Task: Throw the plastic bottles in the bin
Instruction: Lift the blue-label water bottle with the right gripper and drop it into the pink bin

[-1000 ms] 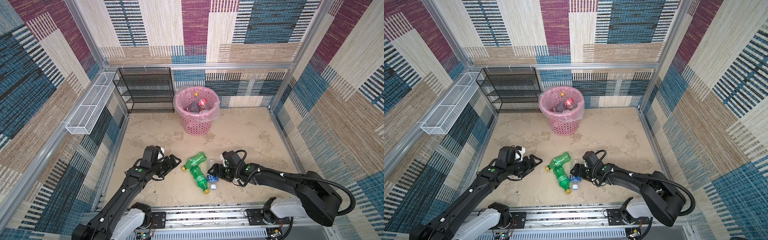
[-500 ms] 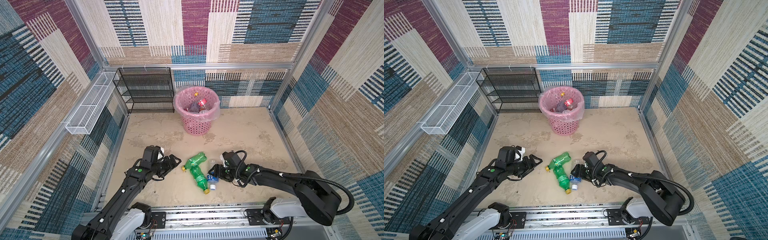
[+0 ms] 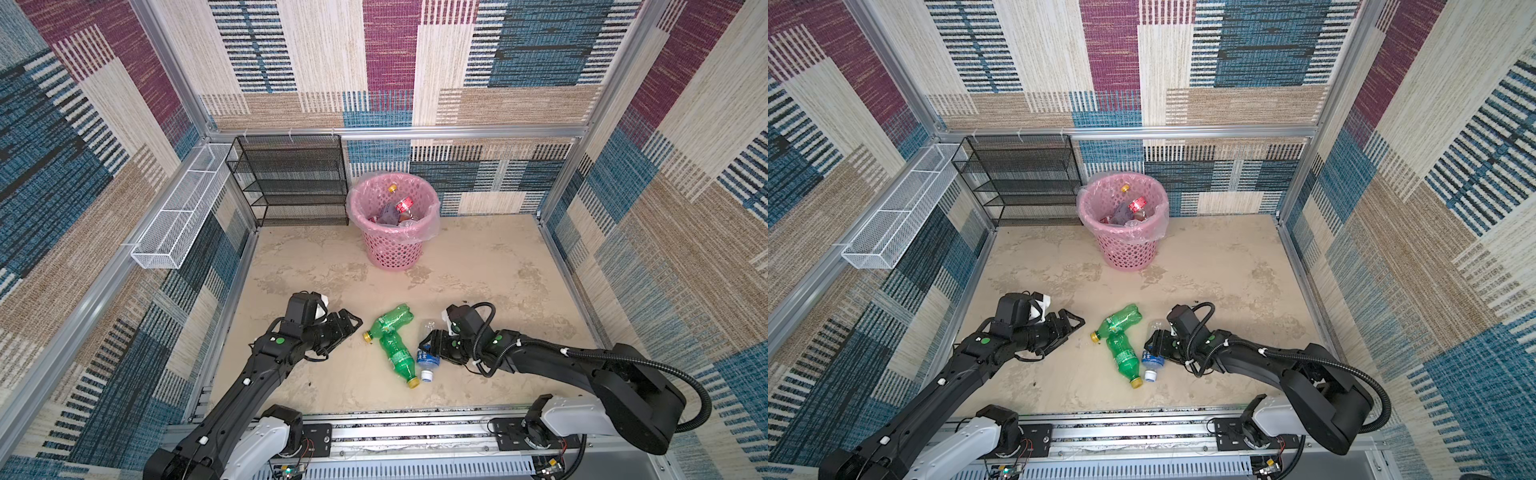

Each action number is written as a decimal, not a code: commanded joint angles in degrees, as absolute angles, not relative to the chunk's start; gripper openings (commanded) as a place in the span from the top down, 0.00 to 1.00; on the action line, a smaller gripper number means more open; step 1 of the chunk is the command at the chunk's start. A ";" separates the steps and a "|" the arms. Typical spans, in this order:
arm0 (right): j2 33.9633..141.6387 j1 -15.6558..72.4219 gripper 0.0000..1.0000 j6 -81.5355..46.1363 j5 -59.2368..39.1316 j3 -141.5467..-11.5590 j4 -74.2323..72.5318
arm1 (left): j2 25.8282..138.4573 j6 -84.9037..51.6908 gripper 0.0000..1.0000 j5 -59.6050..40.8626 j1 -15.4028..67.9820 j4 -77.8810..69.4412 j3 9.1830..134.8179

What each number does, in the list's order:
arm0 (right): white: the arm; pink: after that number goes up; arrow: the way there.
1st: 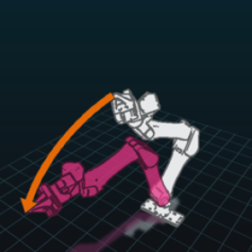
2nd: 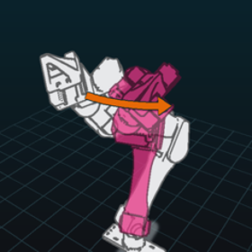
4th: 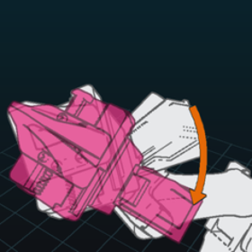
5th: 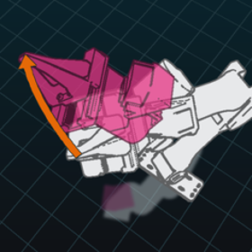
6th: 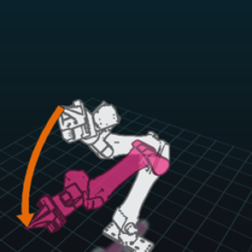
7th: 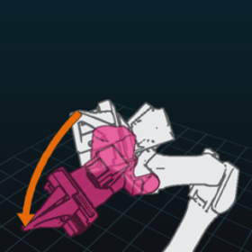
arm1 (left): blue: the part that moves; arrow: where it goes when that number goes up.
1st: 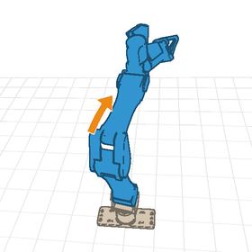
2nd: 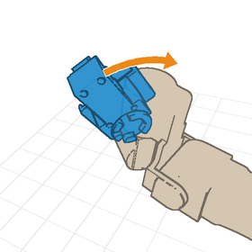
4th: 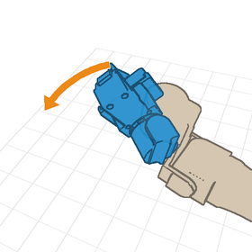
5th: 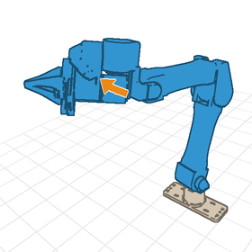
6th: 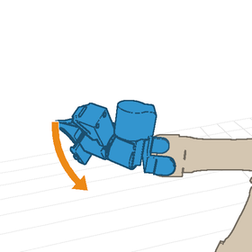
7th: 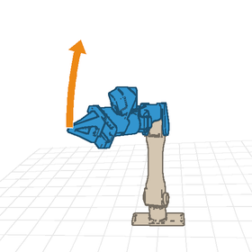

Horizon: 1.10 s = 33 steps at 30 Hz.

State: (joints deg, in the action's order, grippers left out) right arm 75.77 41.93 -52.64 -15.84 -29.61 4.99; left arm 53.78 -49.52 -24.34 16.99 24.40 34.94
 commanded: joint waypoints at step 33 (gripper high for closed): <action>59.89 30.67 0.41 -50.66 -15.07 -24.93 9.12 | 58.58 -51.36 0.17 -26.37 16.92 20.71 35.33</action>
State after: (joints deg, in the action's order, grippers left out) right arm 60.80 31.59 -51.88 -13.87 -24.88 8.95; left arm 58.19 -51.00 -25.78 16.99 22.02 34.96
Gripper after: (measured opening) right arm 0.586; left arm 0.827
